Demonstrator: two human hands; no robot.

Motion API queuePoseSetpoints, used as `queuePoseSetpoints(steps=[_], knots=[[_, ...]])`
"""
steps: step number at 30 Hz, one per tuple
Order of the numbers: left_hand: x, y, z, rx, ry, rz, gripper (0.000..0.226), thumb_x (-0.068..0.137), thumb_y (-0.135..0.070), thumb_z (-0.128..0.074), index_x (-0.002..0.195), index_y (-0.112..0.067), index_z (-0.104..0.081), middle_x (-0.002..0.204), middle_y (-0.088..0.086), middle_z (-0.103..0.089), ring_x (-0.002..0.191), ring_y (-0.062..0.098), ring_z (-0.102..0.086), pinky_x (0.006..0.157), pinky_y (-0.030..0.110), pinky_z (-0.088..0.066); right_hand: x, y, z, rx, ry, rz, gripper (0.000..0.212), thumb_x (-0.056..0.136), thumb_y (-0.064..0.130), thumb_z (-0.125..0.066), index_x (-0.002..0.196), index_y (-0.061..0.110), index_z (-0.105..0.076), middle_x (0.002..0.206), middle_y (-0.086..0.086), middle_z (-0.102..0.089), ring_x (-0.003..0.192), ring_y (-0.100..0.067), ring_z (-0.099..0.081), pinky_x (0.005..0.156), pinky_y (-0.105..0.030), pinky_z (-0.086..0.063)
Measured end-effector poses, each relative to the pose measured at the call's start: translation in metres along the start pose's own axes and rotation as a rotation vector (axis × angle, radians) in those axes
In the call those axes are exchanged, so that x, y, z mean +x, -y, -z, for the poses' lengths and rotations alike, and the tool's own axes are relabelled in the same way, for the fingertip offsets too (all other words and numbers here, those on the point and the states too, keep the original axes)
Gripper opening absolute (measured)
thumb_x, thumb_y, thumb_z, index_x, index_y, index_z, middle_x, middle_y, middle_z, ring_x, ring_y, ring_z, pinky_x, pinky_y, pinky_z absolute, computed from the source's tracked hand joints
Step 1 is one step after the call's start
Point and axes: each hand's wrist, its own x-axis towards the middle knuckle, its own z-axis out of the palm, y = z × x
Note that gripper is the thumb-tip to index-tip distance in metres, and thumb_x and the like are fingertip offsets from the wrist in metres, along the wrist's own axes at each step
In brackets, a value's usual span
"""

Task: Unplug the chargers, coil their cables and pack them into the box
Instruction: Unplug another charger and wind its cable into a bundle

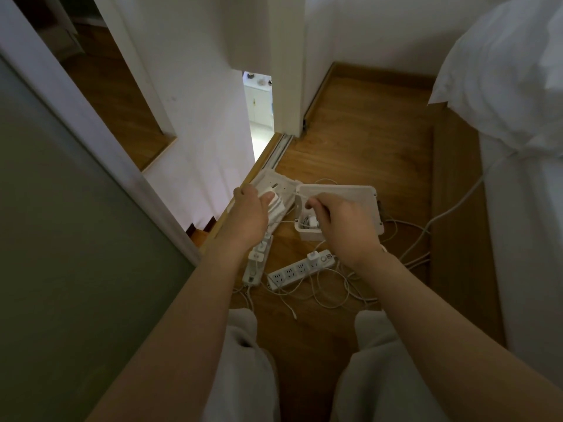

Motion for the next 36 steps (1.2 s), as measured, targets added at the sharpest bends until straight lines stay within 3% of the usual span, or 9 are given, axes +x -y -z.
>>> queuePoseSetpoints(steps=[6, 9, 13, 19, 25, 28, 30, 33, 36], knots=[[0.004, -0.006, -0.007, -0.241, -0.081, 0.18, 0.043, 0.102, -0.034, -0.032, 0.13, -0.002, -0.035, 0.125, 0.016, -0.047, 0.107, 0.026, -0.055, 0.074, 0.027, -0.045, -0.014, 0.024, -0.015, 0.009, 0.103, 0.196, 0.031, 0.1, 0.022, -0.037, 0.116, 0.011, -0.06, 0.093, -0.005, -0.066, 0.076, -0.018, -0.063, 0.065, -0.031, -0.053], [0.008, -0.008, -0.006, -0.527, 0.009, 0.297, 0.047, 0.102, -0.038, -0.027, 0.13, -0.003, -0.042, 0.096, 0.01, -0.056, 0.076, 0.015, -0.058, 0.06, 0.024, -0.051, -0.02, 0.03, -0.019, 0.017, 0.164, 0.263, 0.034, 0.098, 0.014, -0.041, 0.13, 0.011, -0.051, 0.101, -0.011, -0.066, 0.082, -0.025, -0.064, 0.067, -0.039, -0.054], [0.006, -0.013, 0.002, -0.838, 0.058, 0.37, 0.043, 0.103, -0.038, -0.025, 0.109, -0.006, -0.054, 0.077, 0.011, -0.056, 0.059, 0.015, -0.054, 0.05, 0.023, -0.049, -0.021, 0.027, -0.028, 0.007, 0.207, 0.305, 0.039, 0.097, 0.014, -0.041, 0.135, 0.016, -0.047, 0.106, -0.01, -0.067, 0.085, -0.027, -0.064, 0.069, -0.043, -0.054], [-0.004, -0.02, 0.015, -1.376, 0.073, 0.502, 0.021, 0.099, -0.025, -0.043, 0.087, -0.01, -0.051, 0.077, 0.01, -0.051, 0.068, 0.017, -0.051, 0.058, 0.025, -0.045, -0.017, 0.017, -0.044, -0.093, 0.29, 0.251, 0.033, 0.098, 0.02, -0.037, 0.128, 0.023, -0.052, 0.103, -0.004, -0.065, 0.085, -0.024, -0.063, 0.069, -0.04, -0.053], [-0.009, -0.016, 0.022, -1.149, 0.208, 0.241, 0.034, 0.101, -0.025, -0.034, 0.087, -0.01, -0.061, 0.065, 0.007, -0.051, 0.037, 0.009, -0.042, 0.032, 0.014, -0.027, -0.005, 0.0, -0.034, -0.108, 0.357, 0.088, 0.026, 0.1, 0.026, -0.038, 0.108, 0.024, -0.062, 0.095, 0.005, -0.062, 0.082, -0.015, -0.06, 0.063, -0.026, -0.041], [-0.018, -0.023, 0.024, -0.882, 0.228, 0.21, 0.031, 0.1, -0.037, -0.035, 0.099, -0.014, -0.057, 0.076, 0.005, -0.053, 0.053, 0.011, -0.051, 0.032, 0.011, -0.033, 0.0, -0.012, -0.027, -0.141, 0.341, -0.02, 0.026, 0.1, 0.031, -0.039, 0.1, 0.023, -0.064, 0.095, 0.003, -0.066, 0.08, -0.014, -0.06, 0.064, -0.026, -0.046], [-0.019, -0.026, 0.022, -0.69, 0.262, 0.179, 0.031, 0.099, -0.039, -0.036, 0.108, -0.016, -0.054, 0.086, 0.004, -0.053, 0.07, 0.014, -0.053, 0.04, 0.014, -0.043, 0.003, -0.016, -0.024, -0.161, 0.311, -0.063, 0.029, 0.099, 0.034, -0.039, 0.099, 0.021, -0.065, 0.091, 0.002, -0.067, 0.074, -0.013, -0.059, 0.062, -0.024, -0.045], [-0.017, -0.02, 0.017, -0.345, 0.268, 0.008, 0.031, 0.1, -0.038, -0.035, 0.1, -0.015, -0.056, 0.102, 0.011, -0.056, 0.083, 0.021, -0.057, 0.07, 0.032, -0.051, 0.005, -0.016, -0.018, -0.158, 0.251, -0.116, 0.03, 0.099, 0.033, -0.04, 0.099, 0.019, -0.066, 0.092, 0.002, -0.068, 0.077, -0.014, -0.062, 0.069, -0.032, -0.053], [-0.013, -0.013, 0.011, -0.127, 0.276, -0.089, 0.039, 0.101, -0.041, -0.028, 0.105, -0.013, -0.055, 0.095, 0.008, -0.059, 0.084, 0.021, -0.06, 0.072, 0.031, -0.05, 0.007, -0.016, -0.015, -0.156, 0.19, -0.143, 0.028, 0.099, 0.03, -0.04, 0.096, 0.018, -0.065, 0.091, 0.0, -0.068, 0.077, -0.017, -0.062, 0.071, -0.037, -0.054]])
